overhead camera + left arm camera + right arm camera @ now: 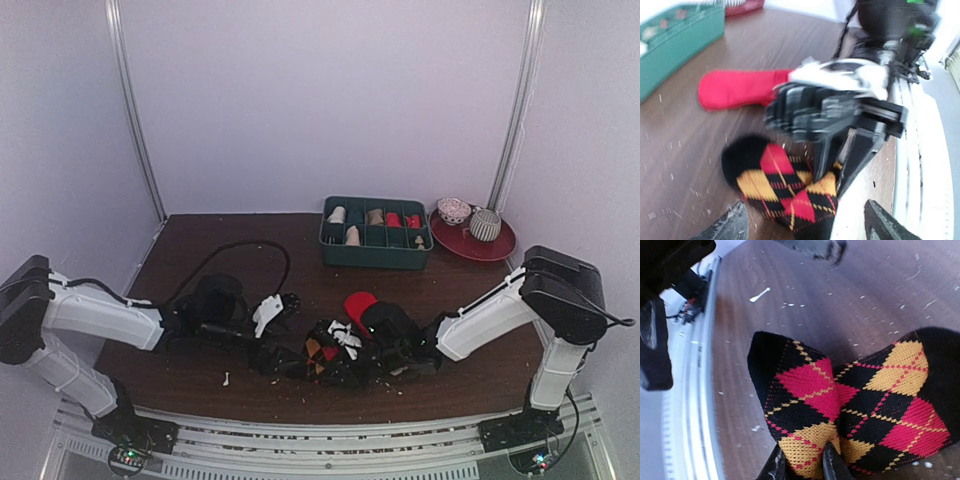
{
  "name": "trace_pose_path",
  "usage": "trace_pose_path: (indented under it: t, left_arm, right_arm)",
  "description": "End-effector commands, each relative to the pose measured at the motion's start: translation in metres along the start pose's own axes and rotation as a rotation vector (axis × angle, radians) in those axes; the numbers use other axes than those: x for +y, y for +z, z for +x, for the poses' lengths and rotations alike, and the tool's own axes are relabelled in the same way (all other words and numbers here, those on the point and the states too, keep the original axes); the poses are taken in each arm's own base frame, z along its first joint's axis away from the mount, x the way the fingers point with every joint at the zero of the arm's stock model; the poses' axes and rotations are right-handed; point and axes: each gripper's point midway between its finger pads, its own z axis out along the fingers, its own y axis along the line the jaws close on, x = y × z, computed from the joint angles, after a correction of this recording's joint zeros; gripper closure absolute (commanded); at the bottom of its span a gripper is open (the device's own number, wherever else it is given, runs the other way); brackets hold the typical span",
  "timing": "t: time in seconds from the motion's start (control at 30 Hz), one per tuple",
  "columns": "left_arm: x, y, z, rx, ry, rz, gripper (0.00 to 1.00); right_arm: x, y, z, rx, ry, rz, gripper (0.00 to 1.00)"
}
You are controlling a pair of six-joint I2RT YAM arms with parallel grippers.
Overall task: Roll the socks
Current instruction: Roll a pair of socks at the center of the board.
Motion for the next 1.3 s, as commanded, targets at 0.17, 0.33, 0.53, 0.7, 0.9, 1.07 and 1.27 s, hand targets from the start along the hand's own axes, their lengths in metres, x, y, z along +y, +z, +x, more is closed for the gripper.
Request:
trace_pose_path:
  t: [0.17, 0.33, 0.53, 0.7, 0.9, 1.07, 1.27]
  left_arm:
    - [-0.017, 0.02, 0.012, -0.095, 0.181, 0.125, 0.25]
    - [-0.025, 0.023, 0.026, -0.065, 0.113, 0.179, 0.3]
    - [-0.035, 0.016, 0.036, -0.05, 0.059, 0.227, 0.45]
    - [-0.038, 0.022, 0.047, -0.01, 0.022, 0.238, 0.48]
    - [-0.034, 0.033, 0.066, 0.041, -0.027, 0.228, 0.52]
    - [-0.026, 0.044, 0.086, 0.105, -0.095, 0.202, 0.88]
    - [-0.018, 0.048, 0.113, 0.219, -0.227, 0.145, 1.0]
  right_arm:
    - [0.006, -0.003, 0.108, 0.407, 0.458, -0.219, 0.79]
    - [-0.006, -0.001, 0.112, 0.446, 0.464, -0.191, 0.8]
    - [-0.013, 0.002, 0.115, 0.46, 0.466, -0.175, 0.8]
    - [-0.017, 0.002, 0.113, 0.458, 0.472, -0.165, 0.79]
    - [-0.018, 0.001, 0.109, 0.449, 0.469, -0.161, 0.79]
    - [-0.02, 0.001, 0.1, 0.424, 0.45, -0.146, 0.75]
    - [-0.034, -0.009, 0.065, 0.327, 0.331, -0.031, 0.58]
